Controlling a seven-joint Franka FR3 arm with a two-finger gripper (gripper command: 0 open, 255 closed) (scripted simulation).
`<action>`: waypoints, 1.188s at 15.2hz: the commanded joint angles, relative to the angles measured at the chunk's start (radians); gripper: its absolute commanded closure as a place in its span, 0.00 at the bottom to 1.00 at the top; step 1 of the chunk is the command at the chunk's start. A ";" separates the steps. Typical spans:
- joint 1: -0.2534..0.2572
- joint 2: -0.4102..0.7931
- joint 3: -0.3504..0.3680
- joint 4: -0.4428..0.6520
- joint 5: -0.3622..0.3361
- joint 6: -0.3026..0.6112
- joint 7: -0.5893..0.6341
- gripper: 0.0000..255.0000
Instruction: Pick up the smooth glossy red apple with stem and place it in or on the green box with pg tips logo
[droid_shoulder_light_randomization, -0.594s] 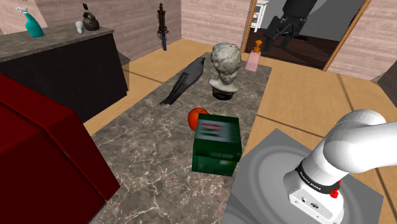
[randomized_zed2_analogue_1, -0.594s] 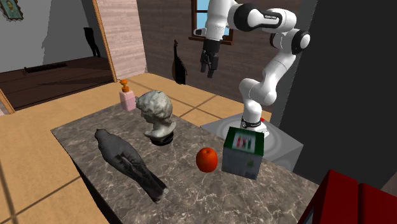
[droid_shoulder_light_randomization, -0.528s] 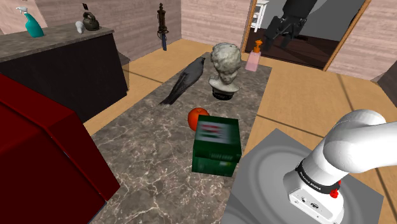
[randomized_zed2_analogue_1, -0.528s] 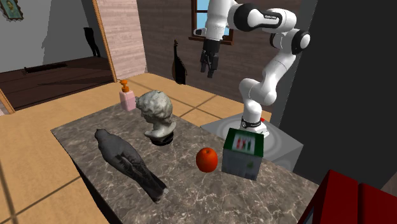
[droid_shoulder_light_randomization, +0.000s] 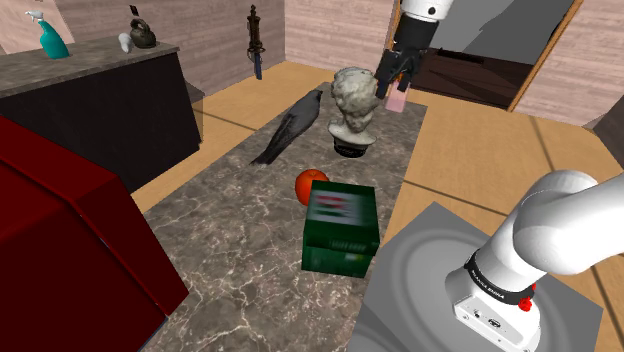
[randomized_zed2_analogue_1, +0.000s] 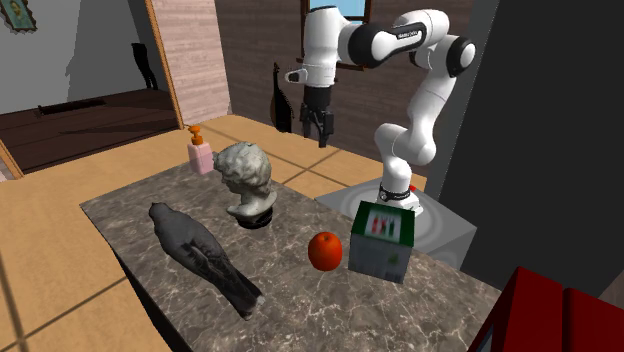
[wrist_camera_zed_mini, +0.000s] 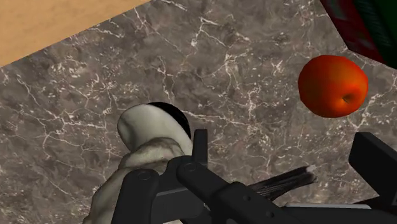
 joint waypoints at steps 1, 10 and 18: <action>0.024 0.066 0.002 0.016 0.016 0.023 -0.033 0.00; 0.122 0.358 0.037 0.123 0.090 0.086 -0.170 0.00; 0.192 0.599 0.093 0.245 0.140 0.101 -0.279 0.00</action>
